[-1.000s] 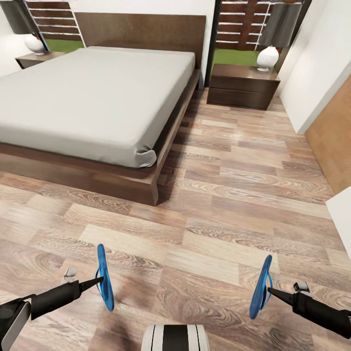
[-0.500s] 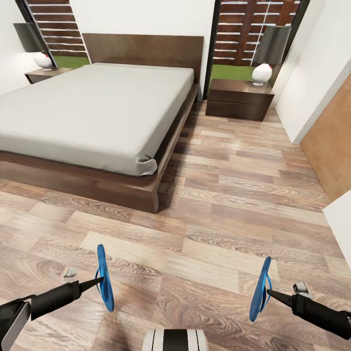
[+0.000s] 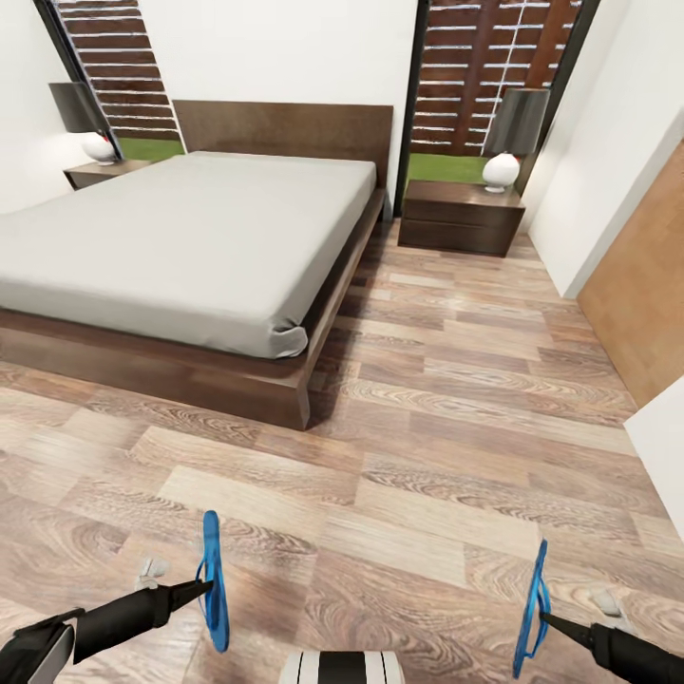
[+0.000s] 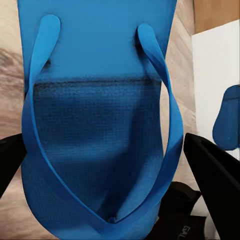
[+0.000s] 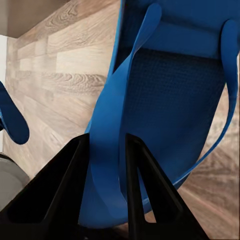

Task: In the bedroom, move the book from the bed onto either nightstand, and place the two sandals side by side next to the bed.

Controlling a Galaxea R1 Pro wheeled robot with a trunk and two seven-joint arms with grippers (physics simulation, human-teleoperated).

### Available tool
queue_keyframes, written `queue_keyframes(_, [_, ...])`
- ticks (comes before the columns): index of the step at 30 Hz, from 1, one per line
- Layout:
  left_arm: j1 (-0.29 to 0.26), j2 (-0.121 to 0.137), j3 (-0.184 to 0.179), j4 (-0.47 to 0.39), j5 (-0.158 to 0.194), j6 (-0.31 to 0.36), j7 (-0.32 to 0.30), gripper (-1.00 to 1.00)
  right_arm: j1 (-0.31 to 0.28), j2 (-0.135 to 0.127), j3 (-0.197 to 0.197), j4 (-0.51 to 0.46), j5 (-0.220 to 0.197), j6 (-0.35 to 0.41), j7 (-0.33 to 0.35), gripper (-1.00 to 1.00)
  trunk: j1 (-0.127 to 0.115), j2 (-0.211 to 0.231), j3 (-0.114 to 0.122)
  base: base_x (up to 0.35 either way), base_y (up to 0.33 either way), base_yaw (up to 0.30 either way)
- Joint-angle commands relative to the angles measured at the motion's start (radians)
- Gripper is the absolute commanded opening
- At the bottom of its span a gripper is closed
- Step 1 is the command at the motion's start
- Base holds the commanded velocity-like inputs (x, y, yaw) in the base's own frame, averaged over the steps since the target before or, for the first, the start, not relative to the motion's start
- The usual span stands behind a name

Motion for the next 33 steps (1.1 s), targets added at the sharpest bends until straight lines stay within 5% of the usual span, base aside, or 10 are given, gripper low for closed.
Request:
queue_keyframes(1, [-0.001,-0.006,-0.009,0.007,0.005,0.003,0.001,-1.0,-0.001,0.0,0.006,0.031,-0.011,-0.014,0.0,-1.0,-0.001,0.0,0.003,0.0,0.0,0.0])
queue_keyframes(9, [-0.001,-0.037,-0.03,0.02,0.001,-0.017,0.019,-1.0,-0.001,0.002,0.005,0.125,-0.011,-0.17,-0.004,-1.0,-0.004,0.002,0.034,0.0,0.0,0.0])
queue_keyframes(18, [-0.001,-0.05,-0.03,0.067,-0.047,-0.063,0.021,-1.0,0.0,0.004,0.007,0.168,-0.011,-0.183,-0.011,-1.0,-0.008,0.004,0.069,0.0,0.0,0.0])
queue_keyframes(21, [-0.001,-0.056,-0.03,0.07,-0.05,-0.064,0.022,-1.0,0.0,0.014,0.01,0.176,-0.01,-0.184,-0.109,-1.0,-0.01,0.005,0.081,0.0,0.0,0.0])
queue_keyframes(25, [-0.001,-0.058,-0.031,0.078,-0.05,-0.065,0.104,-1.0,0.0,0.062,0.011,0.178,-0.01,-0.184,-0.208,-1.0,-0.011,0.006,0.096,0.0,0.0,0.0])
queue_keyframes(33, [-0.001,-0.074,-0.031,0.078,-0.05,-0.069,0.163,-1.0,0.0,0.069,0.01,0.178,-0.009,-0.184,-0.209,-1.0,-0.015,0.007,0.127,0.0,0.0,0.0])
